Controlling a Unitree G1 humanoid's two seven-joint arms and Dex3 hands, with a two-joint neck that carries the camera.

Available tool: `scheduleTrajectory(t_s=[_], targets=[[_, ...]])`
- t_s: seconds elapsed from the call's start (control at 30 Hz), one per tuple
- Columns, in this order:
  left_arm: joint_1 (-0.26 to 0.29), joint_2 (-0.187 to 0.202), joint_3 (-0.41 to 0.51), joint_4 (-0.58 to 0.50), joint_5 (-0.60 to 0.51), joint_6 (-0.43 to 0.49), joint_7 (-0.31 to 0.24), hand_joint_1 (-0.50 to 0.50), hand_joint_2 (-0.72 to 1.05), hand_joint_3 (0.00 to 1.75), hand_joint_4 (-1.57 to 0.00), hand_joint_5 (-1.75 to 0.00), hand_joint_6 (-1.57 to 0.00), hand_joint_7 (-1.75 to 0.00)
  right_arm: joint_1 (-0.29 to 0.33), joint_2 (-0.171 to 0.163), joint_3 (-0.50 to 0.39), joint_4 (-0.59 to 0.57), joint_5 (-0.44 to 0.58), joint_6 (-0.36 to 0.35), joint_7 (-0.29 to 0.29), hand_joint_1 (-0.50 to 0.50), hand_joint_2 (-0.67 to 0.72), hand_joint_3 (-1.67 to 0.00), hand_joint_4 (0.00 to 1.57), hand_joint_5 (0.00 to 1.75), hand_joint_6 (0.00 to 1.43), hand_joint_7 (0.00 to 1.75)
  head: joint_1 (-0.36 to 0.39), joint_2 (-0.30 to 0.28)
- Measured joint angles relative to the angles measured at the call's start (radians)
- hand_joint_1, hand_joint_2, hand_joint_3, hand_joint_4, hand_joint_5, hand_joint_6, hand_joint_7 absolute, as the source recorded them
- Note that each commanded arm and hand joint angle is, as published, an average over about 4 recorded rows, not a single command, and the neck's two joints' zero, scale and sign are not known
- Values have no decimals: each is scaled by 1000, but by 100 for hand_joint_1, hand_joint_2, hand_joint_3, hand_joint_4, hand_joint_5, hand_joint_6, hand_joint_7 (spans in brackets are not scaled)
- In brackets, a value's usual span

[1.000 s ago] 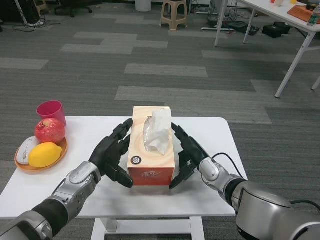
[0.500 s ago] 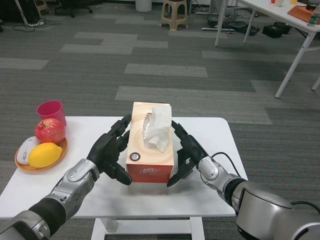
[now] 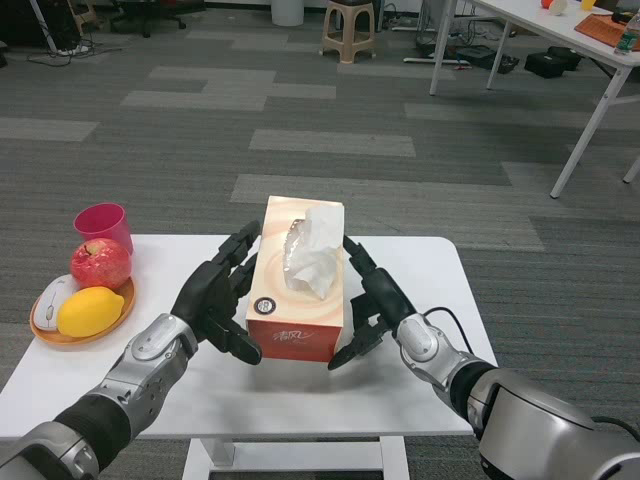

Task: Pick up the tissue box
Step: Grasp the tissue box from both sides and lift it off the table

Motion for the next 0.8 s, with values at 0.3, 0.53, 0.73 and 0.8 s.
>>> scheduleTrajectory(t_s=[0.3, 0.53, 0.73, 0.8], targets=[[0, 0, 7, -5, 0, 0, 0, 50, -37, 0, 0, -26, 0, 0, 2, -16, -15, -31, 0, 0, 10, -42, -41, -24, 123, 145, 0, 28, -3, 5], [0, 0, 13, -18, 0, 0, 0, 50, -37, 0, 0, -26, 0, 0, 2, -26, -20, -43, 0, 0, 11, -42, -41, -24, 121, 145, 0, 28, -3, 7], [0, 0, 17, -33, 0, 0, 0, 50, -37, 0, 0, -28, 0, 0, 2, -37, -21, -57, 0, 0, 11, -42, -41, -24, 120, 145, 0, 33, -3, 8], [0, 0, 18, -35, 0, 0, 0, 50, -37, 0, 0, -26, 0, 0, 2, -38, -22, -59, 0, 0, 11, -42, -41, -24, 120, 145, 0, 31, -3, 8]])
